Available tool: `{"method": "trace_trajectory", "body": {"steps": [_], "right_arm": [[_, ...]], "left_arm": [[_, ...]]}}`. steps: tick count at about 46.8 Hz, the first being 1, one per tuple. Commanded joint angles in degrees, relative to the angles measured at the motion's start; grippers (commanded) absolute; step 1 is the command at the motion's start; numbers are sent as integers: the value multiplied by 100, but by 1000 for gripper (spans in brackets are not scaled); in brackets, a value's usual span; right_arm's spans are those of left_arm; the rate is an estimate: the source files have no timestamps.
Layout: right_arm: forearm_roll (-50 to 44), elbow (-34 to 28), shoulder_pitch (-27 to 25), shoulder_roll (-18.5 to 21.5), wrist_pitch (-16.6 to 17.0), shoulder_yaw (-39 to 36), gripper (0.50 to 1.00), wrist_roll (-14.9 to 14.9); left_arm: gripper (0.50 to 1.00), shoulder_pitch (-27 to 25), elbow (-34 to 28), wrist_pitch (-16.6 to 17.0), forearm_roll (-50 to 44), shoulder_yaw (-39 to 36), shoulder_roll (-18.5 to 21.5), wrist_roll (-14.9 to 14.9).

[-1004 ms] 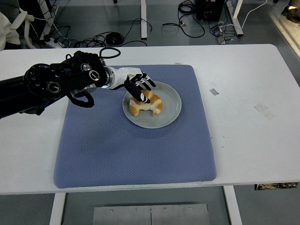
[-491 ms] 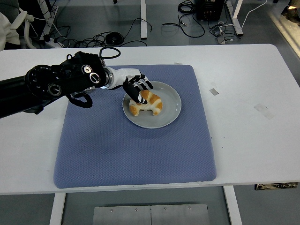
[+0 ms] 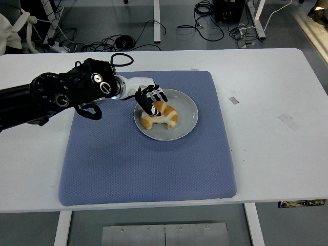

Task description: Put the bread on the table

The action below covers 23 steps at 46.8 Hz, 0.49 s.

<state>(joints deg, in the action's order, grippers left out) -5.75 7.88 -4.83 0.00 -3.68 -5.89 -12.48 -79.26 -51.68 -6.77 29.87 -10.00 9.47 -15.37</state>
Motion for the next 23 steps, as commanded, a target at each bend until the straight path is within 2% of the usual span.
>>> {"method": "trace_trajectory", "body": {"steps": [1,7,10,12,13,23], "right_arm": [[-5,3,0,0,-1,0,1000,0],[-5,3,0,0,-1,0,1000,0],[4,3,0,0,-1,0,1000,0],[-5,3,0,0,-1,0,1000,0],[-5,3,0,0,-1,0,1000,0],[-5,3,0,0,-1,0,1000,0]], "left_arm": [[722,-36,0,0,11,-20,-41,-1],[675,-45,0,0,11,-20,-41,-1],[618,-45,0,9,11,-20,-41,-1],[526,-45,0,9,11,-20,-41,-1],[500,-45,0,9,11,-20,-41,-1],[500,-63,0,9,-7,6,-6,8]]}}
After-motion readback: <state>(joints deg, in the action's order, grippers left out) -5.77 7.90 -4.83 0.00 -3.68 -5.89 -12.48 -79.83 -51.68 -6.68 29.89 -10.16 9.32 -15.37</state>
